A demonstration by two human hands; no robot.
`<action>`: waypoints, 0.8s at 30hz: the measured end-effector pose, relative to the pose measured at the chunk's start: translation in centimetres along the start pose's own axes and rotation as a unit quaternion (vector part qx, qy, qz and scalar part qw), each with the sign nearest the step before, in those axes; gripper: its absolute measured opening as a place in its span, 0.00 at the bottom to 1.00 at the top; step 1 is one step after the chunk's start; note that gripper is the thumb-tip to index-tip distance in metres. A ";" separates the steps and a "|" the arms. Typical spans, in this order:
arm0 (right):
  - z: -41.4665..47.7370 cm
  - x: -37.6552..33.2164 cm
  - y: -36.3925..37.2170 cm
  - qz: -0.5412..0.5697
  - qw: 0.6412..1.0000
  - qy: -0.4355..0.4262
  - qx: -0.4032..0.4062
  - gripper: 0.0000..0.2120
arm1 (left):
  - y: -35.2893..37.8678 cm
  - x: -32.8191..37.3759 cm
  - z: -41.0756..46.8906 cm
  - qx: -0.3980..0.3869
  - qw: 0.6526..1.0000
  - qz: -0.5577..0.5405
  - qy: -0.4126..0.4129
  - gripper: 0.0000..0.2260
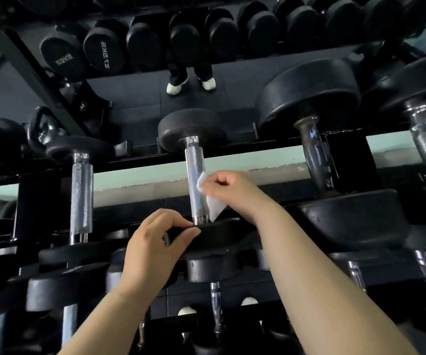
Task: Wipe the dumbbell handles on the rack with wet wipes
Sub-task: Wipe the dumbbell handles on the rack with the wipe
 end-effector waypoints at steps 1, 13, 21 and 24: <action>-0.5 0.3 0.3 -0.001 1.000 0.002 -0.024 0.03 | 0.0 0.0 -0.1 0.005 1.000 -0.004 -0.003 0.06; 2.2 -1.8 0.0 0.065 0.992 -0.022 0.107 0.04 | 0.1 -0.4 -0.5 0.023 0.999 -0.015 -0.018 0.16; 1.3 -1.0 0.5 0.031 0.994 -0.022 0.104 0.07 | 0.0 -0.5 -0.1 0.008 0.999 -0.049 -0.009 0.10; 2.9 -2.2 -0.2 0.049 0.985 -0.027 0.165 0.03 | 0.0 -0.4 -0.2 0.009 0.999 -0.051 -0.007 0.12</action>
Point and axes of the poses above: each hand's wrist, its own z-axis towards the middle knuckle, its own y-axis out of the palm, x = y × z, the point moved 3 cm from there along z, towards the middle knuckle, and after that the axes turned 12 degrees about -z, right-handed, at the moved point
